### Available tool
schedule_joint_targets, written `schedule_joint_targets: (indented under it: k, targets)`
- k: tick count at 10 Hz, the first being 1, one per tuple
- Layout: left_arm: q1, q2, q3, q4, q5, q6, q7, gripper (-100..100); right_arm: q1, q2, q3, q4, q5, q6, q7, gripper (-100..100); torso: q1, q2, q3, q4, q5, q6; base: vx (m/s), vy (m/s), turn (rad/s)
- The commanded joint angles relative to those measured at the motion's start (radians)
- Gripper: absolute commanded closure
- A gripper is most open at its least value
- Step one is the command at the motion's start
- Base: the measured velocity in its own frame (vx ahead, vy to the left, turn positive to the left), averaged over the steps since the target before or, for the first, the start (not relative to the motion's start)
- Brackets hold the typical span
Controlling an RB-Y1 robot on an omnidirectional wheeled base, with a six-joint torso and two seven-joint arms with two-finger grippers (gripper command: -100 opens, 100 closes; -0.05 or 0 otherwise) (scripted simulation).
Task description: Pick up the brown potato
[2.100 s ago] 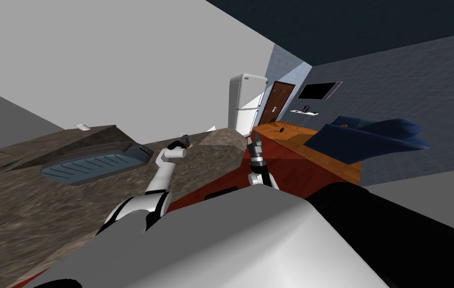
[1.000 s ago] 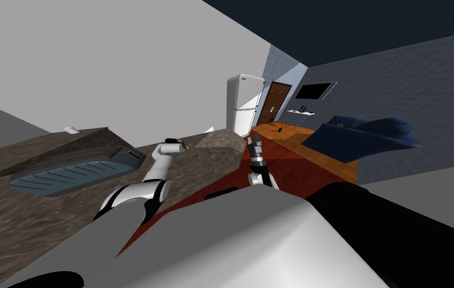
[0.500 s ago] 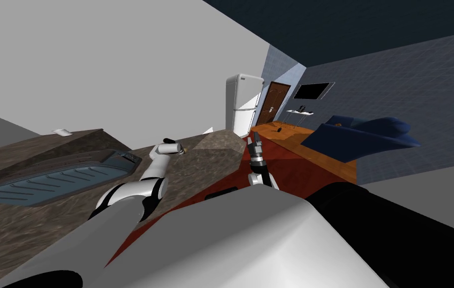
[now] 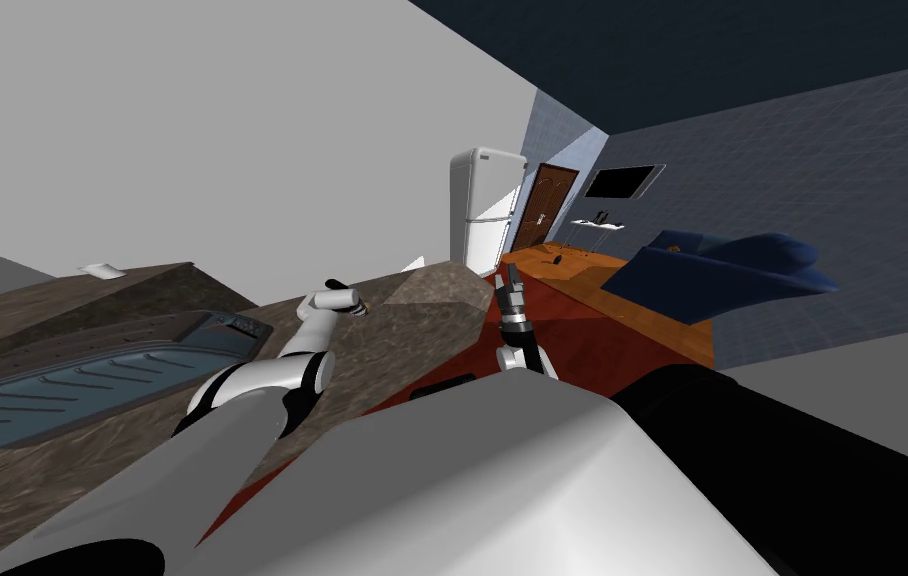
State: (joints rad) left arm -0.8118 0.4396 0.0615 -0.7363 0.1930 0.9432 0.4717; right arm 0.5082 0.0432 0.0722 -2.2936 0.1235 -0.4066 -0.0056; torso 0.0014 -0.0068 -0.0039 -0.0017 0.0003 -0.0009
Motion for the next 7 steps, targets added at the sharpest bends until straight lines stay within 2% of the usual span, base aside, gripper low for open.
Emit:
schedule_joint_targets:
  k: [1,2,3,4,5,6,7]
  targets:
    - [0.013,-0.006,0.003,0.021,-0.005,0.028,0.027,-100,0.000,0.000,0.000,0.000,0.000,0.000,0.000,0,0.000,0.000,0.000,0.000,0.000,0.000,0.196,0.053,-0.058]
    - [0.000,-0.006,0.000,0.027,-0.005,0.010,0.015,-100,0.000,0.000,0.000,0.000,0.000,0.000,0.000,0,0.002,-0.005,-0.003,-0.001,0.000,0.000,0.100,0.033,-0.015]
    - [0.000,-0.006,0.000,0.030,-0.005,0.012,0.019,0,0.000,0.000,0.000,0.000,0.000,0.000,0.000,0,0.001,-0.001,-0.001,-0.001,0.000,0.000,0.015,0.005,0.002]
    - [-0.017,-0.028,-0.015,0.050,-0.033,0.012,0.069,-100,0.000,0.000,0.000,0.000,0.000,0.000,0.000,0,0.000,0.003,0.002,0.001,0.000,0.000,-0.012,0.083,-0.101]
    - [-0.034,-0.049,-0.031,0.070,-0.061,0.012,0.094,-100,0.000,0.000,0.000,0.000,0.000,0.000,0.000,0,0.003,0.006,0.003,0.001,0.001,0.000,-0.048,0.183,-0.175]
    - [-0.034,-0.049,-0.031,0.070,-0.061,0.012,0.121,-100,0.000,0.000,0.000,0.000,0.000,0.000,0.000,0,0.009,0.009,0.005,0.002,0.002,0.000,-0.026,0.148,-0.075]
    - [-0.051,-0.071,-0.047,0.091,-0.089,0.011,0.148,-100,0.000,0.000,0.000,0.000,0.000,0.000,0.000,0,0.008,0.009,0.005,0.002,0.002,-0.001,-0.007,0.139,-0.083]
